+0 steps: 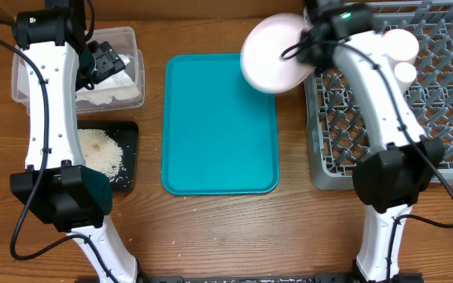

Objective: Sort waste into correct bins and load items into the dishwasher
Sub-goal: 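Lift the plate right and stand it upright in the dish rack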

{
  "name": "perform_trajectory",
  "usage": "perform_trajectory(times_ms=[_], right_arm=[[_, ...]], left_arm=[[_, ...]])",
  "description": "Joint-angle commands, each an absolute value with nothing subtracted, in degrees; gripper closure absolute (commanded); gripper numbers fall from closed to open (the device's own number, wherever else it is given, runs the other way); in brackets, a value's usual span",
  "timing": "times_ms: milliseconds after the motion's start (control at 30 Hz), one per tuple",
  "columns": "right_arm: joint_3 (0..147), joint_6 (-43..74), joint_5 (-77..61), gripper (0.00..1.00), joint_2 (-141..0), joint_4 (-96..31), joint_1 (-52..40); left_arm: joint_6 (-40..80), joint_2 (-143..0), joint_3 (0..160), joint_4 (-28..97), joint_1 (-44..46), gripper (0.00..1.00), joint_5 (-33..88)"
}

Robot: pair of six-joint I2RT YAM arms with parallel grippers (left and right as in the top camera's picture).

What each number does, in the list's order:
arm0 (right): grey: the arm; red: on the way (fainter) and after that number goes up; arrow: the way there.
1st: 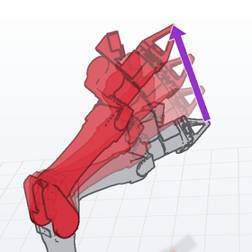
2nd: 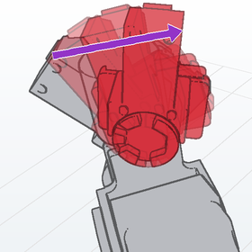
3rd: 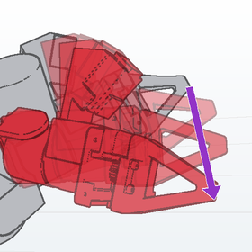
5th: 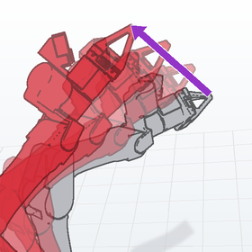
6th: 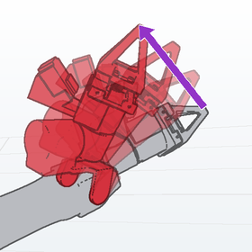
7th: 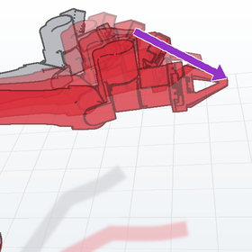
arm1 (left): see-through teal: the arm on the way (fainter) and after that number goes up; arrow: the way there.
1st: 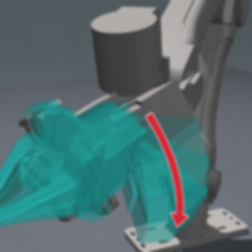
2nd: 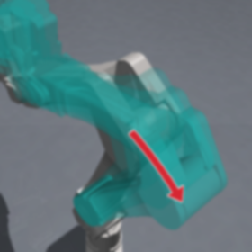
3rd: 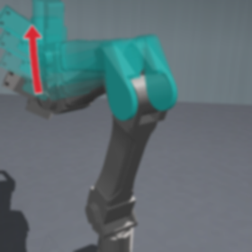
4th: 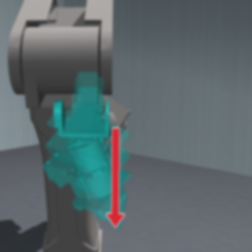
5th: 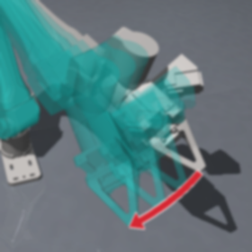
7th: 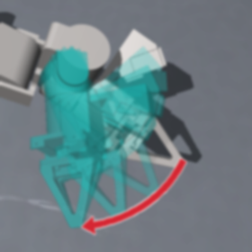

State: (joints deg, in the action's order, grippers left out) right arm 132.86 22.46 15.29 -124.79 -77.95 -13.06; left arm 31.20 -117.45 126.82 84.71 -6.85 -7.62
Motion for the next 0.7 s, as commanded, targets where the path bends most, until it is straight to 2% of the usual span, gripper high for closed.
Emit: perform_trajectory(times_ms=[0, 267, 667], right_arm=[[138.19, 22.79, 30.22, 0.96, -124.09, -78.35, -10.33], [137.21, 26.00, 50.94, 0.96, -124.18, -75.59, -4.34], [137.19, 25.74, 43.81, 0.96, -124.88, -67.11, -1.34]], left_arm=[[31.31, -117.23, 127.50, 84.82, -7.16, 0.00, -7.49], [31.33, -117.23, 127.50, 84.82, -6.94, 0.00, -7.49], [31.31, -117.23, 127.48, 84.82, -6.94, 0.00, -7.49]])
